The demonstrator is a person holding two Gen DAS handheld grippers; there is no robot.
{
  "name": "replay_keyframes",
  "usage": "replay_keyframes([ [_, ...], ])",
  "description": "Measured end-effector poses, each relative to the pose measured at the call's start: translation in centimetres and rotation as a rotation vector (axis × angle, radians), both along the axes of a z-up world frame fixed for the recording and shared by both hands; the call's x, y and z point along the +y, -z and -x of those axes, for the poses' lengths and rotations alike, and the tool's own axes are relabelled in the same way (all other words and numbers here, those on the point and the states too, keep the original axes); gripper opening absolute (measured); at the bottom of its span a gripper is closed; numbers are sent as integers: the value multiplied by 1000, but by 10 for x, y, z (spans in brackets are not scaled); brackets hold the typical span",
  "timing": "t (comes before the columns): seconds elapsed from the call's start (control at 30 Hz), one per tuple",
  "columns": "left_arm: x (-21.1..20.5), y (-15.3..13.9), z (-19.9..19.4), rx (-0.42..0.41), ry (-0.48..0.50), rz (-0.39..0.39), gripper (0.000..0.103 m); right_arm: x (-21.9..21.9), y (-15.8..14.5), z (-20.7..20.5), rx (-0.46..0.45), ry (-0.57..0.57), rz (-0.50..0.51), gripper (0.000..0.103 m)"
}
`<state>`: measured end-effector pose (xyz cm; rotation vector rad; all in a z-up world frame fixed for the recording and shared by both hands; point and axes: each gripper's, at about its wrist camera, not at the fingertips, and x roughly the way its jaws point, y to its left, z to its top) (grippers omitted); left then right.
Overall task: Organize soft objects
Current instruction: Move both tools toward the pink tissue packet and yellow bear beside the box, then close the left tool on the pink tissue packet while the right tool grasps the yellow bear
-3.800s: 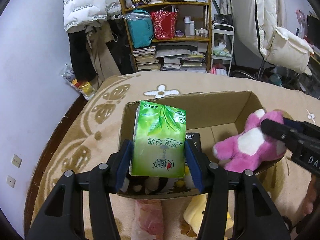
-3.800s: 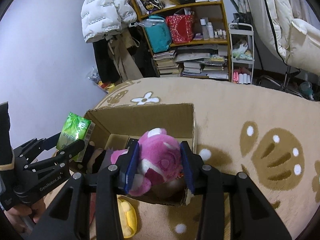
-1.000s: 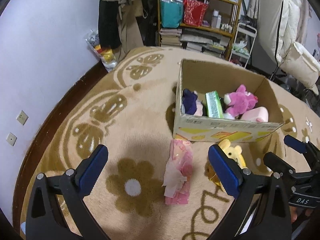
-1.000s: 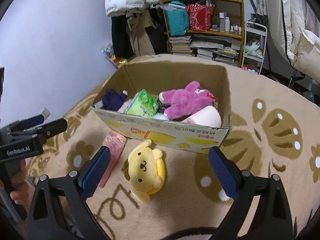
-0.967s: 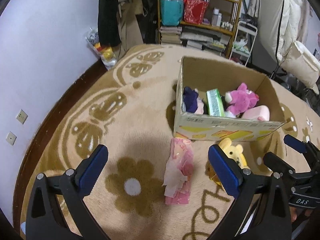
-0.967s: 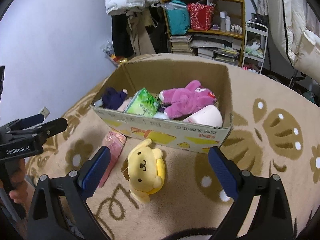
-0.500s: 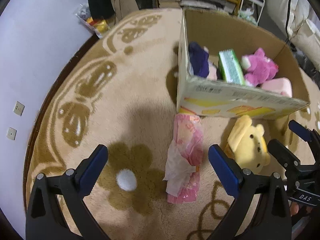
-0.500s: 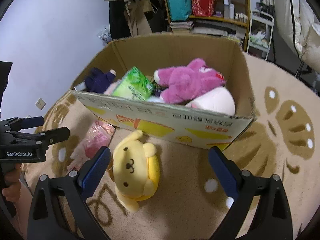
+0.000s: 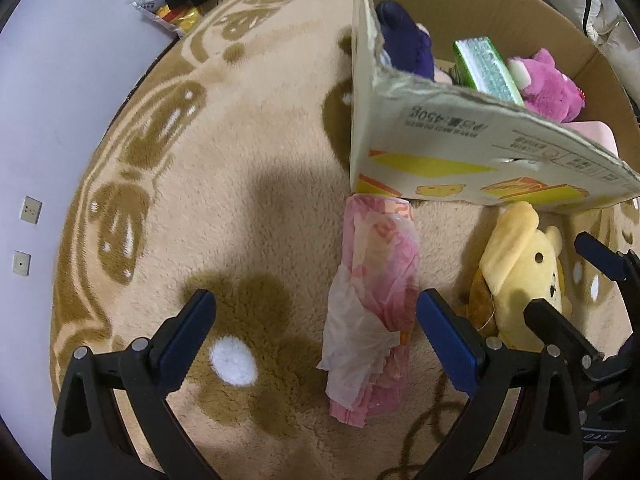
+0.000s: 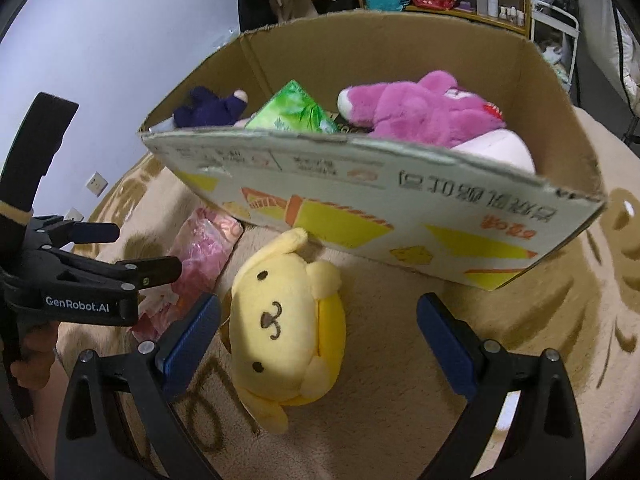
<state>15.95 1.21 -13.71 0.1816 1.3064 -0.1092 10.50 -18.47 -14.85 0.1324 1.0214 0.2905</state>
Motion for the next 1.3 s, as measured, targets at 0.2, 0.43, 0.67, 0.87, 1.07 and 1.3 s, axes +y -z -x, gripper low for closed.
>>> replay_keyframes([
  [0.2, -6, 9, -4, 37, 16, -3, 99, 11, 9, -1, 4, -47, 56, 102],
  [0.43, -11, 16, -8, 76, 20, 7, 99, 22, 18, -5, 26, -62, 58, 102],
  [0.67, -6, 26, -15, 107, 6, 24, 99, 33, 28, -5, 46, -81, 73, 102],
  [0.87, -3, 40, -24, 117, 5, 13, 99, 40, 37, -3, 58, -89, 94, 102],
  [1.07, -14, 55, -24, 116, 30, 8, 82, 37, 36, -3, 48, -92, 84, 102],
  [1.3, -21, 60, -22, 106, 49, 20, 53, 38, 31, 2, 31, -123, 84, 80],
])
